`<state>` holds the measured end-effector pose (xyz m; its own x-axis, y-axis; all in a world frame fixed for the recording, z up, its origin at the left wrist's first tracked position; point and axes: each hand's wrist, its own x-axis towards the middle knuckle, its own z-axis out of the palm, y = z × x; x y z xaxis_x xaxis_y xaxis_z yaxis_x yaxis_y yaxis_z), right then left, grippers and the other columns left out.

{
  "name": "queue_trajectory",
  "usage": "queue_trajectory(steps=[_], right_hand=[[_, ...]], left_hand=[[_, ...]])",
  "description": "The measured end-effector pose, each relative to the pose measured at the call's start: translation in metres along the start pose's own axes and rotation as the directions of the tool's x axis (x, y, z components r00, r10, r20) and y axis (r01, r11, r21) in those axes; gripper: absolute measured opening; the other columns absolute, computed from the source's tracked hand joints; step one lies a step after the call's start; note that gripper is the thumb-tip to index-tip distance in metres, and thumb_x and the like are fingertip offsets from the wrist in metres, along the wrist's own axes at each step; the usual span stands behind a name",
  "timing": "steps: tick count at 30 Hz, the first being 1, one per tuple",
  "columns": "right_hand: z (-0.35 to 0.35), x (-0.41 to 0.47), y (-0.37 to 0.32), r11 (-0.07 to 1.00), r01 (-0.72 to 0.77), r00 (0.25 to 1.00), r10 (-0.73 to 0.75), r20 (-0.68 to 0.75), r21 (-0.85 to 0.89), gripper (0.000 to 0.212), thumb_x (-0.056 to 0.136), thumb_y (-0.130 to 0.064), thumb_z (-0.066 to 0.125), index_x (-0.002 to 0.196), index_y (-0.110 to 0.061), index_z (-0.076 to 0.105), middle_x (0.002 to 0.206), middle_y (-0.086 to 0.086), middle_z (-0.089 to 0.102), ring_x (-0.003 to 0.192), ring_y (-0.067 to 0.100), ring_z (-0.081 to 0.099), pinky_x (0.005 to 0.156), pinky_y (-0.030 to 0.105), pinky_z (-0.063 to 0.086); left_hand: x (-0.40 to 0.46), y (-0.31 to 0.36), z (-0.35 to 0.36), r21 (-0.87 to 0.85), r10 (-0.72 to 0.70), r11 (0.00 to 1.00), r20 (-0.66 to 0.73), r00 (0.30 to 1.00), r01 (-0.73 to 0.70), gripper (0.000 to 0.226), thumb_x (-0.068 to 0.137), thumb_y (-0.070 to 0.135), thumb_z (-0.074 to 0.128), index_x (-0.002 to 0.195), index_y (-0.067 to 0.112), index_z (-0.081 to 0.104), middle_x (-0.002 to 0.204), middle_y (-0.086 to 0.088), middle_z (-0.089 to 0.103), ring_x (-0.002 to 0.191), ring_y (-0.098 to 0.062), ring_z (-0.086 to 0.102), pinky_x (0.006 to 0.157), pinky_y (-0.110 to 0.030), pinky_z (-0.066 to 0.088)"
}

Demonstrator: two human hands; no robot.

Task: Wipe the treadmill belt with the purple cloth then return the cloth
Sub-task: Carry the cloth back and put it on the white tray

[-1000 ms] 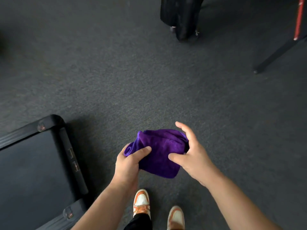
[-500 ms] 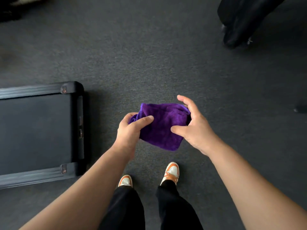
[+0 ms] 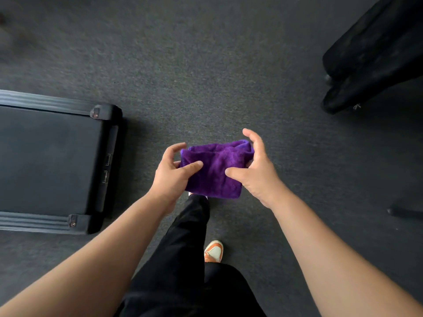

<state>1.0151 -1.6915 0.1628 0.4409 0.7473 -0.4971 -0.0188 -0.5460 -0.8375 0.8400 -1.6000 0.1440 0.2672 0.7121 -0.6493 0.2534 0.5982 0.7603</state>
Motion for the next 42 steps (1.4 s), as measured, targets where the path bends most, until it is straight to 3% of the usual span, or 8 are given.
queue_trajectory(steps=[12, 17, 21, 26, 32, 35, 39, 42], right_hand=[[-0.012, 0.175, -0.135, 0.992, -0.087, 0.989, 0.075, 0.123, 0.09, 0.09, 0.06, -0.009, 0.082, 0.121, -0.061, 0.042, 0.144, 0.003, 0.044, 0.126, 0.017, 0.054, 0.101, 0.048, 0.051], [-0.026, 0.246, -0.183, 0.991, -0.11, 0.979, 0.096, 0.18, 0.07, 0.069, 0.073, 0.002, 0.079, 0.118, -0.043, 0.052, 0.132, 0.006, 0.054, 0.114, 0.02, 0.062, 0.088, 0.05, 0.058], [-0.031, 0.305, -0.223, 0.995, 0.064, 0.975, -0.046, 0.217, -0.078, 0.06, 0.082, 0.004, 0.069, 0.113, -0.044, 0.055, 0.128, -0.003, 0.054, 0.111, 0.016, 0.06, 0.091, 0.044, 0.056], [-0.045, 0.383, -0.274, 0.965, 0.191, 0.917, -0.111, 0.383, -0.178, 0.08, 0.083, 0.002, 0.064, 0.119, -0.067, 0.044, 0.136, -0.006, 0.044, 0.125, 0.021, 0.054, 0.105, 0.051, 0.046], [-0.046, 0.475, -0.344, 0.904, 0.331, 0.841, -0.154, 0.518, -0.27, 0.05, 0.085, -0.005, 0.062, 0.104, -0.05, 0.057, 0.123, -0.008, 0.049, 0.109, 0.018, 0.06, 0.101, 0.05, 0.048], [-0.037, 0.512, -0.376, 0.854, 0.418, 0.812, -0.197, 0.55, -0.311, 0.039, 0.088, -0.005, 0.063, 0.087, -0.043, 0.063, 0.124, -0.006, 0.054, 0.122, 0.012, 0.052, 0.111, 0.04, 0.036], [-0.01, 0.563, -0.41, 0.815, 0.461, 0.775, -0.177, 0.607, -0.352, 0.03, 0.088, -0.014, 0.068, 0.106, -0.038, 0.067, 0.129, -0.003, 0.056, 0.121, 0.011, 0.053, 0.112, 0.037, 0.038], [0.018, 0.6, -0.439, 0.803, 0.464, 0.742, -0.123, 0.659, -0.373, 0.045, 0.079, -0.024, 0.081, 0.121, -0.03, 0.066, 0.135, -0.004, 0.049, 0.125, 0.011, 0.051, 0.113, 0.035, 0.037]], left_hand=[[0.115, 0.147, 0.016, 0.009, 0.112, 0.994, -0.013, 0.994, -0.112, 0.071, 0.081, 0.033, 0.067, 0.13, 0.076, 0.038, 0.151, 0.012, 0.05, 0.137, -0.013, 0.05, 0.116, -0.045, 0.039], [0.158, 0.207, 0.028, -0.014, 0.118, 0.993, -0.056, 0.991, -0.119, 0.078, 0.093, 0.019, 0.06, 0.128, 0.081, 0.028, 0.15, 0.008, 0.051, 0.132, -0.009, 0.054, 0.116, -0.039, 0.041], [0.2, 0.246, 0.037, -0.04, 0.115, 0.992, -0.116, 0.987, -0.12, 0.076, 0.097, 0.021, 0.058, 0.127, 0.083, 0.027, 0.132, 0.003, 0.064, 0.126, -0.014, 0.059, 0.116, -0.04, 0.041], [0.243, 0.305, 0.056, -0.058, 0.119, 0.989, -0.221, 0.968, -0.135, 0.058, 0.101, 0.011, 0.053, 0.129, 0.062, 0.053, 0.139, 0.027, 0.055, 0.132, 0.005, 0.048, 0.119, -0.033, 0.034], [0.299, 0.366, 0.07, -0.114, 0.11, 0.978, -0.421, 0.9, -0.173, 0.045, 0.098, 0.003, 0.052, 0.1, 0.041, 0.076, 0.113, 0.013, 0.073, 0.106, -0.006, 0.064, 0.098, -0.027, 0.05], [0.325, 0.392, 0.069, -0.139, 0.087, 0.976, -0.464, 0.882, -0.169, 0.046, 0.102, 0.006, 0.052, 0.089, 0.041, 0.079, 0.099, 0.017, 0.075, 0.097, 0.0, 0.064, 0.092, -0.019, 0.048], [0.362, 0.43, 0.053, -0.228, 0.044, 0.957, -0.494, 0.869, -0.178, 0.031, 0.1, 0.009, 0.057, 0.104, 0.034, 0.076, 0.104, 0.012, 0.073, 0.091, 0.007, 0.065, 0.081, -0.01, 0.048], [0.393, 0.452, 0.028, -0.261, 0.031, 0.948, -0.497, 0.867, -0.184, 0.03, 0.088, 0.015, 0.076, 0.108, 0.039, 0.076, 0.107, 0.007, 0.075, 0.099, -0.005, 0.07, 0.088, -0.02, 0.053]])
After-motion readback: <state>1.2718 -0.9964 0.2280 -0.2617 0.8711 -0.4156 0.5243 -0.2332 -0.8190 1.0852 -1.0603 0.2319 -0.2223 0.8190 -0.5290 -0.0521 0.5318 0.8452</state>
